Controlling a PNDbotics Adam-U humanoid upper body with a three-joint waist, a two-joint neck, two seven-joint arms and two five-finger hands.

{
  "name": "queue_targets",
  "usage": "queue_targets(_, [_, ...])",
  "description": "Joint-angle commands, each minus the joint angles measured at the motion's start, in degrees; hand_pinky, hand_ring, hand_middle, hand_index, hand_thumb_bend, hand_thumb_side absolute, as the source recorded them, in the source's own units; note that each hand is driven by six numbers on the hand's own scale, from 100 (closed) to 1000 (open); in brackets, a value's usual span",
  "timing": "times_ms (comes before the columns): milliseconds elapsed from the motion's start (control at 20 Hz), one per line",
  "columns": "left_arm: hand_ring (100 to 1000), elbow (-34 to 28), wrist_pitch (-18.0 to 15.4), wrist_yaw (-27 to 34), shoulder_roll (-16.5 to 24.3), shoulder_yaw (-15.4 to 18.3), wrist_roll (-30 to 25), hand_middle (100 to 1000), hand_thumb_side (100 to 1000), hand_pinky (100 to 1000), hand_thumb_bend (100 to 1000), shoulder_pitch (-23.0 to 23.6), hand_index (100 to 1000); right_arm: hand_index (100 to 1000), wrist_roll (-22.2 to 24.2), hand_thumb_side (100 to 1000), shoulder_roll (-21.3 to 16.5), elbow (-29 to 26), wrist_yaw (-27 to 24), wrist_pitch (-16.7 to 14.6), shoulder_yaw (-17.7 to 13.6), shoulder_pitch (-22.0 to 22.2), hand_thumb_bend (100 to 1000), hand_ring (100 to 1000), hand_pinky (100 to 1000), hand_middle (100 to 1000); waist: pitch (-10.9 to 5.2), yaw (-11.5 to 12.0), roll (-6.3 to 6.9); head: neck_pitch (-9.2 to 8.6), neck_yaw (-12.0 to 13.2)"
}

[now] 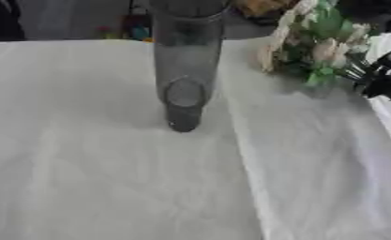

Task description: Arrange flowers into the vase.

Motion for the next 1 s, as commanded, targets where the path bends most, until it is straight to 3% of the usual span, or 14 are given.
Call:
queue_targets(50, [808, -0.77, -0.07, -0.31, 0.32, 0.05, 0.03, 862, 596, 762, 100, -0.88, 864, 183, -1.89, 100, -1.82, -0.69, -3.22, -0.57, -0.69, -0.19, 100, 215, 100, 154, -1.09, 0.00, -0.08, -0.86, -0.35])
queue_targets(300, [808, -0.77, 0.00, -0.31, 0.35, 0.05, 0.05, 859, 596, 762, 100, -0.92, 864, 160, -2.14, 100, -1.74, -0.55, -7.00, -2.07, -0.52, 0.07, 100, 147, 100, 100, -1.13, -0.20, -0.02, -0.80, -0.39])
queue_targets(550, [808, -0.77, 0.07, -0.16, 0.44, 0.13, 0.20, 857, 597, 762, 100, -0.86, 863, 142, -1.34, 100, -1.58, -0.01, -11.24, -3.02, -1.00, -0.21, 100, 112, 100, 100, -1.37, -0.54, 0.10, -0.57, -0.22])
queue_targets(1000, [808, -0.77, 0.30, 0.35, 0.90, 0.36, 0.43, 856, 599, 761, 100, -0.61, 863, 131, -1.36, 100, -2.39, -2.85, -24.10, -3.10, -1.62, 0.27, 100, 100, 100, 100, -2.47, -1.55, 0.10, 0.53, 0.40])
